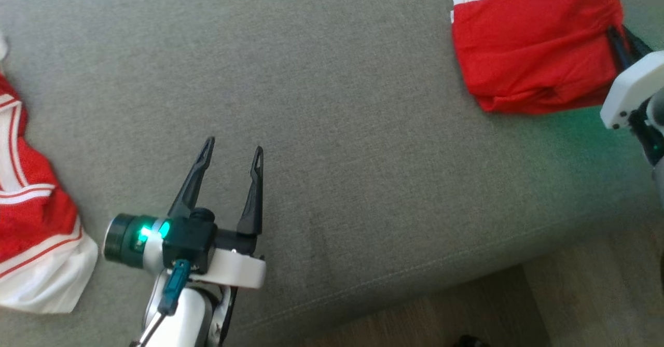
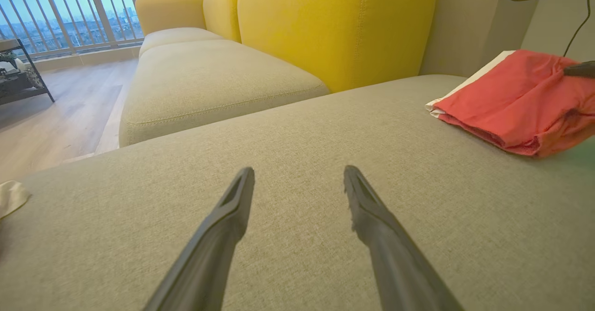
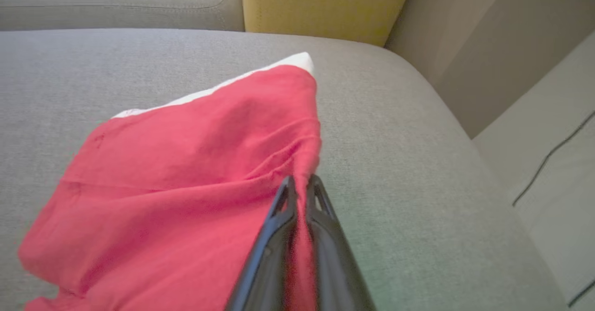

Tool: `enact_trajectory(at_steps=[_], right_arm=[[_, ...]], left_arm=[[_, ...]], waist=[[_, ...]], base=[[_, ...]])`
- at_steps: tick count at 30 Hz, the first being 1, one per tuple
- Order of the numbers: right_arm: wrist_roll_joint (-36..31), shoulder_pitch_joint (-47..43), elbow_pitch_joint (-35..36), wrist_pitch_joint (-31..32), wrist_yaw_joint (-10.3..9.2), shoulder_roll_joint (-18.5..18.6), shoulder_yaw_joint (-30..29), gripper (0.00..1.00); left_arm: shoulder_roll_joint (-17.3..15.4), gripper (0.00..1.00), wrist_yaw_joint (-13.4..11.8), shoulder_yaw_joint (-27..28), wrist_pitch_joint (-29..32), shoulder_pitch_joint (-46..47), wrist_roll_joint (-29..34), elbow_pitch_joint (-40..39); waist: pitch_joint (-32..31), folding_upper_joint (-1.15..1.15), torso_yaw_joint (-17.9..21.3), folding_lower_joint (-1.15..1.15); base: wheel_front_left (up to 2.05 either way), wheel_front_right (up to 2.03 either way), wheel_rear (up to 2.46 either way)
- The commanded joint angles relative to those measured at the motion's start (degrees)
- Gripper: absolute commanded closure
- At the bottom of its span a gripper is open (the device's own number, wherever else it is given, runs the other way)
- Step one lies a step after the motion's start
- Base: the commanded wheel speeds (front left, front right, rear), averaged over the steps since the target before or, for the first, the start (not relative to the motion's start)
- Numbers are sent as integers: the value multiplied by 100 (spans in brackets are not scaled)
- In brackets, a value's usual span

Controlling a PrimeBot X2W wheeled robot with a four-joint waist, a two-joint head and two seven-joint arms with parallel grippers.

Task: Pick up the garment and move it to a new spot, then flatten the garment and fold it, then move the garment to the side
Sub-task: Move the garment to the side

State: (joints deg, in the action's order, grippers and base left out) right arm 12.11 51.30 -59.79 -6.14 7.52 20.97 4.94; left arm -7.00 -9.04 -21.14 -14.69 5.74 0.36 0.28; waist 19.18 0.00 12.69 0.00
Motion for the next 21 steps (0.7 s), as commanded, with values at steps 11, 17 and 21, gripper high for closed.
enact_trajectory(at_steps=[11, 17, 21], right_arm=[[-174, 178, 628, -262, -3, 478, 199, 100], [-447, 103, 713, -383, -3, 565, 22, 100], [-595, 75, 710, -426, -3, 553, -135, 100]], left_arm=[[-147, 0, -49, 123, -31, 351, 2, -170], [-148, 0, -53, 76, -31, 403, -30, -141], [-154, 0, -59, 71, -31, 400, -52, -132]], waist=[[262, 0, 154, 0], [272, 0, 103, 0], [259, 0, 71, 0]], base=[[0, 0, 0], [0, 0, 0], [0, 0, 0]])
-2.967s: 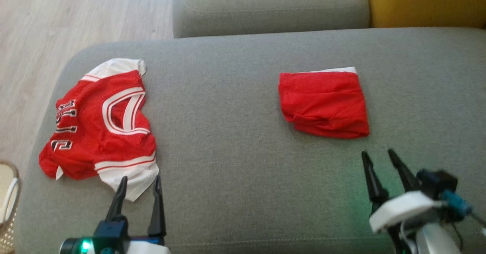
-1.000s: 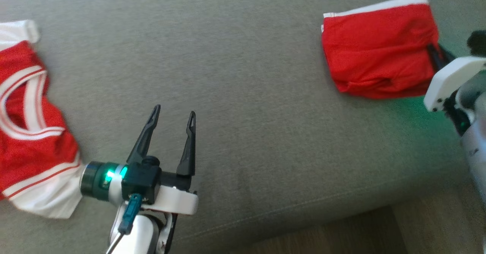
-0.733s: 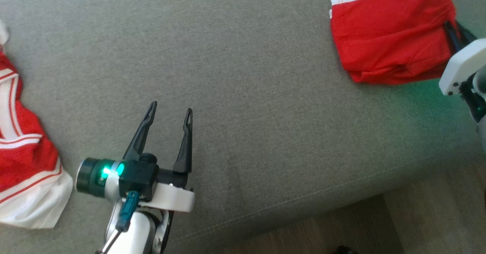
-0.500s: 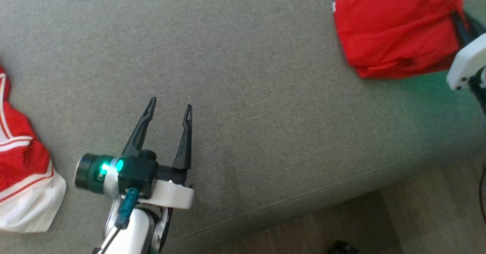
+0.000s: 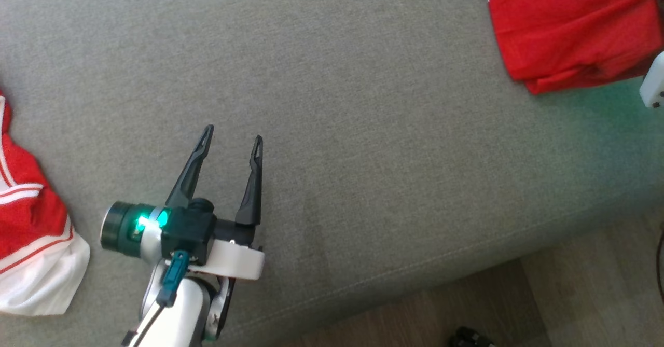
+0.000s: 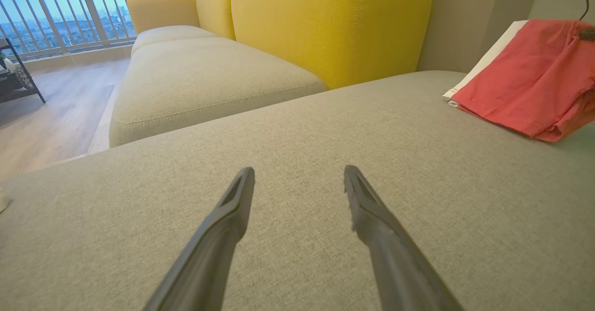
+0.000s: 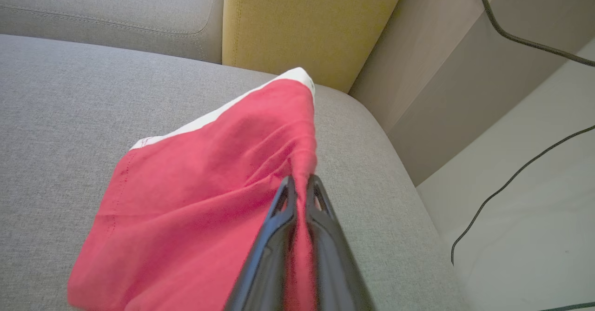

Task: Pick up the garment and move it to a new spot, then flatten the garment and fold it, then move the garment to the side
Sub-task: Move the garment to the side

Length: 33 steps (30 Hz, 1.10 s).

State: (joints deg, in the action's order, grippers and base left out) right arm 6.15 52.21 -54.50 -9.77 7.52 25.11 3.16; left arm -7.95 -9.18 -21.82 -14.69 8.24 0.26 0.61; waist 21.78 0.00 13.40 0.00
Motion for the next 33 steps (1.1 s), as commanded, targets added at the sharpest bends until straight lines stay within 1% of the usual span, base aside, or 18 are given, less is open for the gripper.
enact_trajectory(at_steps=[1, 2, 3, 4, 7, 10, 12, 15, 19, 22, 24, 28, 33], right_arm=[[-41, -26, 182, -69, -3, 127, -5, 97], [-84, -36, 181, -69, -3, 115, -51, 78], [-116, -44, 173, -60, -3, 97, -117, 49], [-162, -53, 179, -71, -3, 75, -179, 0], [-428, -111, 279, -200, -3, 34, -284, 0], [-796, -233, 569, -371, -3, -57, -479, 0], [-1012, -373, 897, -453, -3, -237, -647, 0], [-1154, -708, 1442, -503, -3, -675, -850, 0], [-1099, -1253, 2121, -518, -3, -1277, -806, 0], [-883, -1750, 2590, -520, -3, -1686, -701, 0], [-748, -2102, 2853, -521, -3, -1887, -654, 0], [-617, -2791, 3374, -521, -3, -2126, -581, 0], [-534, -3463, 4012, -522, -3, -2213, -547, 0]], left_arm=[[-61, 0, -48, 137, -31, 147, -46, -161], [-61, 0, -53, 137, -31, 144, -52, -159], [-60, 0, -60, 138, -31, 141, -57, -158], [-58, 0, -65, 139, -31, 137, -65, -156], [-43, 0, -60, 128, -31, 140, -90, -140], [-3, 0, -83, 114, -31, 150, -99, -165], [24, 0, -110, 113, -31, 117, -111, -181], [56, 0, -162, 151, -31, 27, -155, -190], [117, 0, -205, 238, -31, -112, -266, -231], [174, 0, -222, 328, -31, -228, -369, -263], [211, 0, -234, 409, -31, -315, -443, -253], [278, 0, -224, 574, -31, -474, -571, -264], [335, 0, -216, 795, -31, -703, -632, -355]], waist=[[-8, 0, -10, 0], [-17, 0, -16, 0], [-26, 0, -19, 0], [-37, 0, -22, 0], [-84, 0, -50, 0], [-178, 0, -113, 0], [-272, 0, -171, 0], [-449, 0, -280, 0], [-692, 0, -486, 0], [-882, 0, -680, 0], [-999, 0, -819, 0], [-1219, 0, -1083, 0], [-1438, 0, -1313, 0]], base=[[0, 0, 0], [0, 0, 0], [0, 0, 0], [0, 0, 0], [0, 0, 0], [0, 0, 0], [0, 0, 0], [0, 0, 0], [0, 0, 0], [0, 0, 0], [0, 0, 0], [0, 0, 0], [0, 0, 0]])
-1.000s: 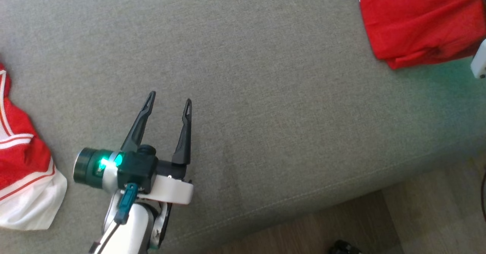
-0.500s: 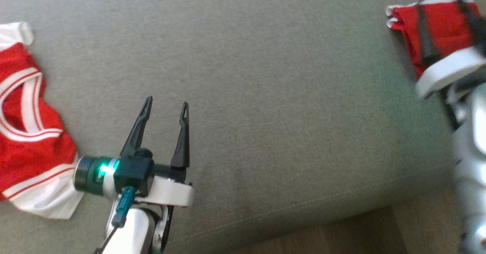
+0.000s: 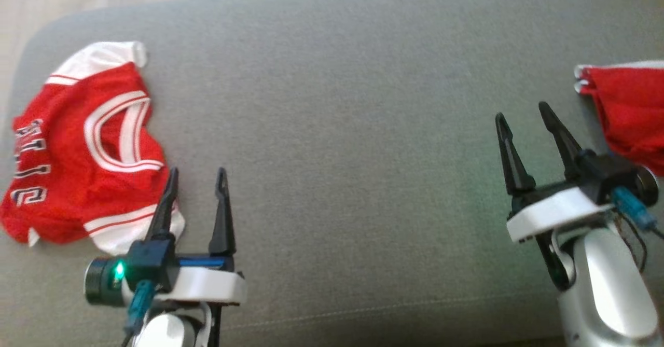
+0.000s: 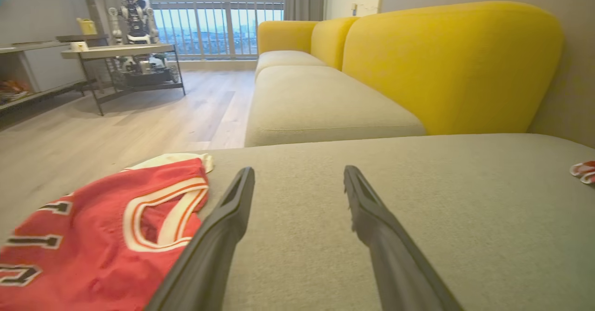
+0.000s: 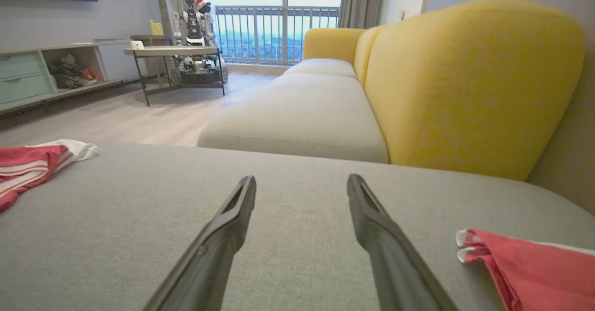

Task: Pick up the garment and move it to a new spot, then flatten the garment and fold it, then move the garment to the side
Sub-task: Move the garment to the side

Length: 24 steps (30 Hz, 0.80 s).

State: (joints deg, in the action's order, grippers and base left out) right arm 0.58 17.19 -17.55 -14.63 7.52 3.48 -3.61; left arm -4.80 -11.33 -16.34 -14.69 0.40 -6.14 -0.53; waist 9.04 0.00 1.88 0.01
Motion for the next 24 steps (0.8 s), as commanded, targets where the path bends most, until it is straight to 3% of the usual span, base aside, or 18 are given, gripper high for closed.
enact_trajectory(at_steps=[1, 8, 24], right_arm=[[84, -70, 431, -36, -3, -54, 138, 0], [590, -888, 940, -36, -3, -58, 196, 0], [569, -1784, 1088, -37, -3, -59, 408, 0]], left_arm=[[29, 0, 2, 286, -31, 29, 1, -252], [114, 0, 67, 538, -31, -325, -118, -258], [184, 0, 351, 873, -31, -877, -94, -44]], waist=[[-200, 0, -198, -1], [-529, 0, -394, -1], [-1085, 0, -353, -1]], base=[[0, 0, 0], [0, 0, 0], [0, 0, 0]])
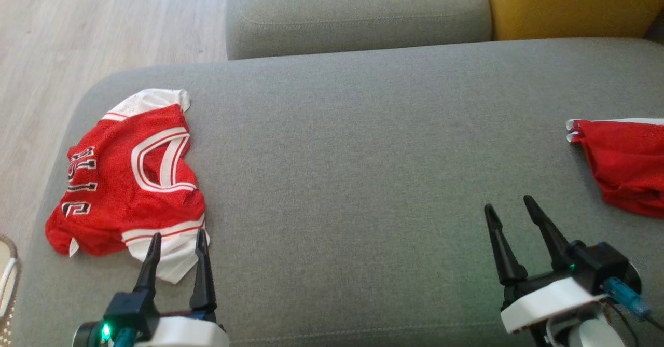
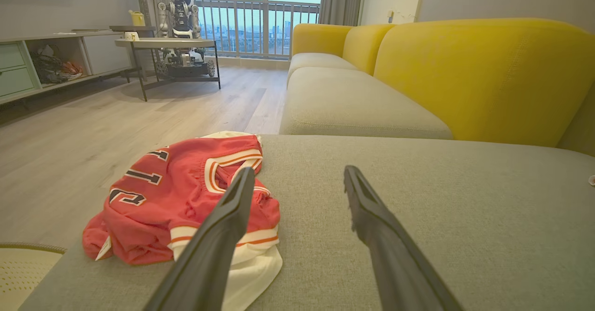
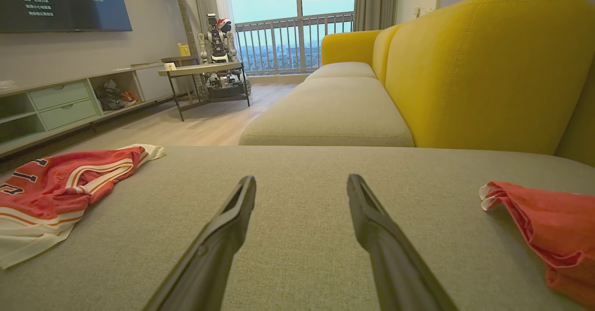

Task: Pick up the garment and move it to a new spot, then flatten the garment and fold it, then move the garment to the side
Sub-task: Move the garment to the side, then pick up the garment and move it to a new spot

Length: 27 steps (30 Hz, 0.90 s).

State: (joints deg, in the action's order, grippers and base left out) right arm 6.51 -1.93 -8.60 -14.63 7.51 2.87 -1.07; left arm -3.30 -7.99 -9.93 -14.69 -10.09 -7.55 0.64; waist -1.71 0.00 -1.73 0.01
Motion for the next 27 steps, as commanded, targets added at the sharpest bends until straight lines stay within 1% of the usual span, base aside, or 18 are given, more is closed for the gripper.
enact_trajectory(at_steps=[1, 8, 15, 23, 27], right_arm=[[-23, 109, 176, -37, -2, 1, 170, 0], [-1, 30, 118, -37, -2, 1, 233, 0], [10, -9, 113, -37, -2, 1, 262, 0], [65, -43, 121, -37, -2, 1, 248, 0], [77, -54, 135, -37, -2, 1, 215, 0]], left_arm=[[36, 0, 26, 241, -31, 156, 59, -148], [40, 0, 82, 333, -31, 99, 59, -25], [41, 0, 24, 291, -31, 87, 40, -8], [42, 0, 50, 310, -31, 121, 41, 56], [42, 0, 39, 284, -31, 153, 62, 70]], waist=[[-27, 0, 14, -1], [-101, 0, 57, -1], [-123, 0, 62, -1], [-106, 0, 0, -1], [-69, 0, -109, -1]], base=[[0, 0, 0], [0, 0, 0], [0, 0, 0], [0, 0, 0], [0, 0, 0]])
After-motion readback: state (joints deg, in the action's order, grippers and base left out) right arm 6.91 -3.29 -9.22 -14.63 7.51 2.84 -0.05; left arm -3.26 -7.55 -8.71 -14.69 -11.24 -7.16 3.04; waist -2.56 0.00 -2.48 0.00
